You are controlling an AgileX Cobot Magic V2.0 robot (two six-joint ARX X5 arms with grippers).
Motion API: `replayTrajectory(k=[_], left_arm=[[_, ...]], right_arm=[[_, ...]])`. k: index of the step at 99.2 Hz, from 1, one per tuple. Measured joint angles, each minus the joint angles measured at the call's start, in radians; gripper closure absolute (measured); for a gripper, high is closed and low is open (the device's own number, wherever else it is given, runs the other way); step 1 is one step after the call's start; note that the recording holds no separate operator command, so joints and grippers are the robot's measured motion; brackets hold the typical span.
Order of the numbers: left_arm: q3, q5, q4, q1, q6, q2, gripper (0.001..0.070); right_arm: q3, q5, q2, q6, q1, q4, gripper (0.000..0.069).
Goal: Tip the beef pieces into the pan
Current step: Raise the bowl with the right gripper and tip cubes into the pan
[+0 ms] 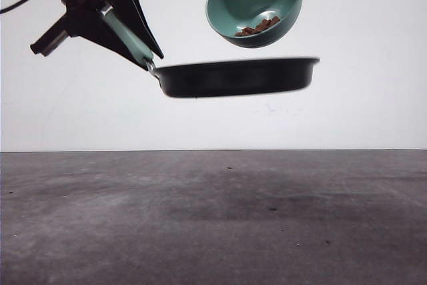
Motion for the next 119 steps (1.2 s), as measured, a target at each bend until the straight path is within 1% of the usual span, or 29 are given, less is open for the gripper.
replayTrajectory(k=[13,27,42,53,63,79,100,119], left_arm=[[0.0,-0.001,-0.001,0.0,0.0,0.008,0.0654],[0.0,-0.003,-0.001,0.0,0.0,0.008,0.0654],[0.0,-0.004,-0.001,0.003,-0.002,0.009,0.0654],[0.0,-0.004,-0.003,0.003,-0.005,0.018,0.0654],[0.0,-0.005,-0.006,0.003,-0.006,0.023,0.0654],[0.0,-0.006,-0.008,0.003,-0.008,0.023,0.0654],[0.0,-0.006,-0.008,0.003,-0.008,0.023,0.0654],[0.0,-0.006,0.008,0.003,-0.009,0.023,0.0654]], right_arm=[[0.0,0.029,0.0,-0.072,0.016,0.0,0.0676],[0.0,0.034,0.0,-0.145,0.031,0.002,0.0676],[0.0,0.076,0.0,-0.221,0.045,0.04,0.0676],[0.0,0.081,0.002,-0.302,0.055,0.065,0.0676],[0.0,0.078,0.007,-0.389,0.078,0.117,0.0676],[0.0,0.039,0.007,-0.472,0.101,0.213,0.0676],[0.0,-0.011,0.007,-0.518,0.131,0.209,0.0676],[0.0,-0.106,0.009,-0.574,0.131,0.209,0.0676]])
